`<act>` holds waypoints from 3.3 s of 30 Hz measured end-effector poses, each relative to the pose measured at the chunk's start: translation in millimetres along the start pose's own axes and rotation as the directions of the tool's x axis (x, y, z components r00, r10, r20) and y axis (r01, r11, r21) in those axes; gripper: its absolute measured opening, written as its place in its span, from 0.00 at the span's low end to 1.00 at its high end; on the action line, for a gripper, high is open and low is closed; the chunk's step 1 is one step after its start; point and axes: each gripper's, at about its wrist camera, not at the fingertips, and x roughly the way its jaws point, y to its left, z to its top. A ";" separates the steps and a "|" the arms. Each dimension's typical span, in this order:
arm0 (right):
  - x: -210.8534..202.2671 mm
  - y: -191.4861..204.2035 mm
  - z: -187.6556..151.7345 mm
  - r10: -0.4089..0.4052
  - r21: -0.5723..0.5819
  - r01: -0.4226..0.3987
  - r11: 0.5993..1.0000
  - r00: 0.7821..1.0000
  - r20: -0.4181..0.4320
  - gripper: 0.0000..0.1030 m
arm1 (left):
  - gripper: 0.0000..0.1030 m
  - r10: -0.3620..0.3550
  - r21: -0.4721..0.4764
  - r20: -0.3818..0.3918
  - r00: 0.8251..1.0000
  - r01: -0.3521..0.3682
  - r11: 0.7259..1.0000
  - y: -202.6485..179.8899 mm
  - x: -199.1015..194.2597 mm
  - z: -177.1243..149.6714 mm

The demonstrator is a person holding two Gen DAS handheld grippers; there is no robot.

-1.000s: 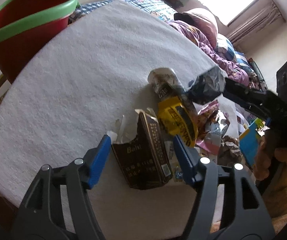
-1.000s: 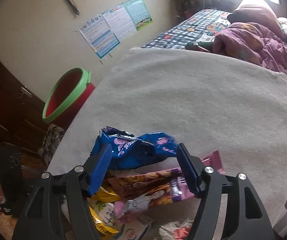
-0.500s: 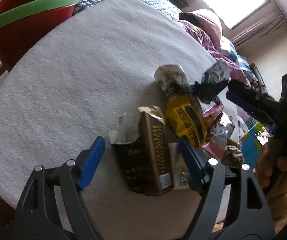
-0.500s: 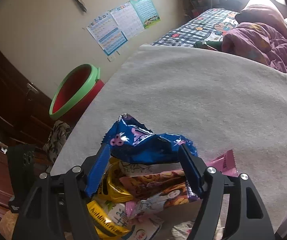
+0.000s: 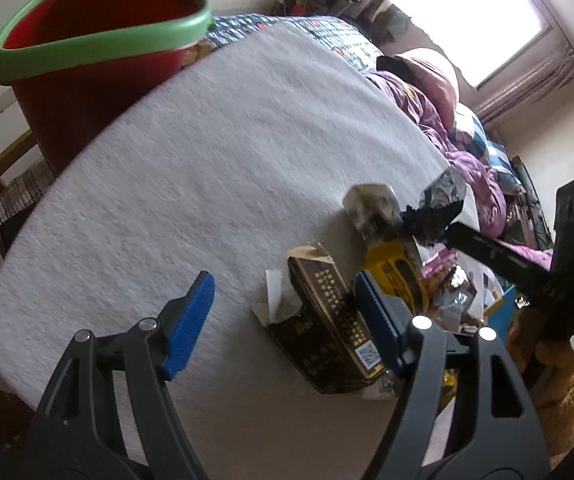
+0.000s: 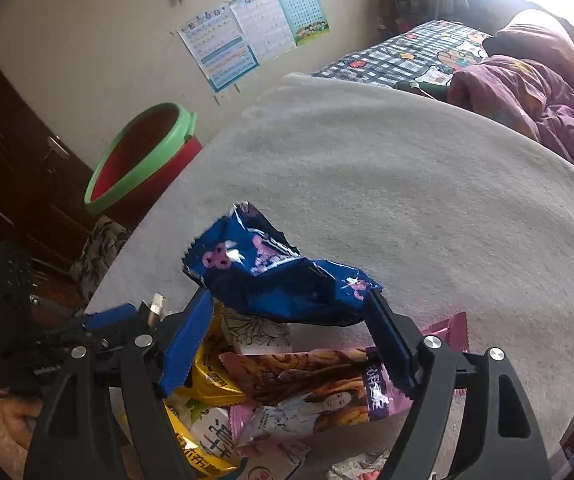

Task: Collect trash
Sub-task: 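Grasp the dark blue snack bag with the right tool while the left tool grasps the brown box, then carry the blue bag and brown box over the red bucket and open both tools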

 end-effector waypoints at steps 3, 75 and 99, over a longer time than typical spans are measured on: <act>6.0 0.6 3.8 -0.006 -0.011 0.006 1.000 1.000 -0.003 0.73 | 0.68 -0.001 0.000 0.001 1.000 0.001 1.000 0.5 -2.5 0.4; -18.7 95.8 69.3 0.044 -0.066 -0.033 0.997 0.982 0.186 0.10 | 0.15 -0.003 0.205 0.315 0.949 -0.065 0.977 2.7 -68.2 81.4; 38.2 177.6 122.4 0.014 -0.119 0.007 0.993 0.984 0.178 0.11 | 0.15 0.060 0.169 0.363 0.930 -0.129 0.977 83.8 -74.6 157.7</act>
